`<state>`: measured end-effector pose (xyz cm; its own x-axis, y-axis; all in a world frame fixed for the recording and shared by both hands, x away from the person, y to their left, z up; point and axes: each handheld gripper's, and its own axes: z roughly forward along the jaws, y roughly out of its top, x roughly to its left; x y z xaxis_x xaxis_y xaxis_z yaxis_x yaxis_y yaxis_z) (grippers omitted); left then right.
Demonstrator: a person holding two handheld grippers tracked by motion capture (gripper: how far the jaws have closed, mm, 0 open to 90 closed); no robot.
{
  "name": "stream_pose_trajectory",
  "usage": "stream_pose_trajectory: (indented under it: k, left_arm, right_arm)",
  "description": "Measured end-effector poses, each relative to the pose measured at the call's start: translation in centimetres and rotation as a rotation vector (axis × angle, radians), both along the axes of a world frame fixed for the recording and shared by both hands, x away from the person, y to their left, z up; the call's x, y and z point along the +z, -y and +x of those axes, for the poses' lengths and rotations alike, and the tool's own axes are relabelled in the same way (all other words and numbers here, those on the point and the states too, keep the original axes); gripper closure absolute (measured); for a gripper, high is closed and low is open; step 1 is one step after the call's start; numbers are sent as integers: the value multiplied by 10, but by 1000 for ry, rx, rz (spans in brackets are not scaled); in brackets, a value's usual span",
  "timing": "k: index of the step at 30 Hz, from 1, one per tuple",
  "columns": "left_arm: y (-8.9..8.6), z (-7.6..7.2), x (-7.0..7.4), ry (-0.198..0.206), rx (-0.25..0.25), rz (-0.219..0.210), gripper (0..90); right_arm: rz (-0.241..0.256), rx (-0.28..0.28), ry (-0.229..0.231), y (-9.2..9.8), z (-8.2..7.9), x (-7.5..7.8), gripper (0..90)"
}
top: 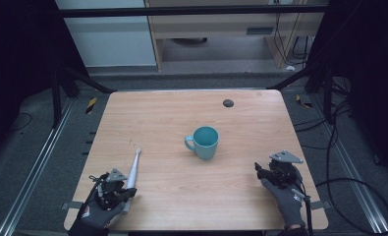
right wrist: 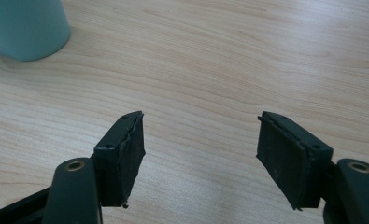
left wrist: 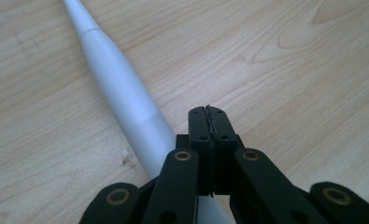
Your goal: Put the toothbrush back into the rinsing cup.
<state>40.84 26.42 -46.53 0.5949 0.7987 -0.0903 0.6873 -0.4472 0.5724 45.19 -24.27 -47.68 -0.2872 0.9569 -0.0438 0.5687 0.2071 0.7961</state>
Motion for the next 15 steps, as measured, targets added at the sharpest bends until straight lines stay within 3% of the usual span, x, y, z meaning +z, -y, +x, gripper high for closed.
stream_pose_trajectory:
  k: [8, 15]
  left_arm:
    - [-3, 0, -3, -26, -6, 21, 895]
    - [-12, -1, -3, -22, 31, 23, 895]
  right_arm:
    - [-3, 0, -1, 0, 0, 0, 318]
    - [-2, -1, 0, 0, 0, 0, 318]
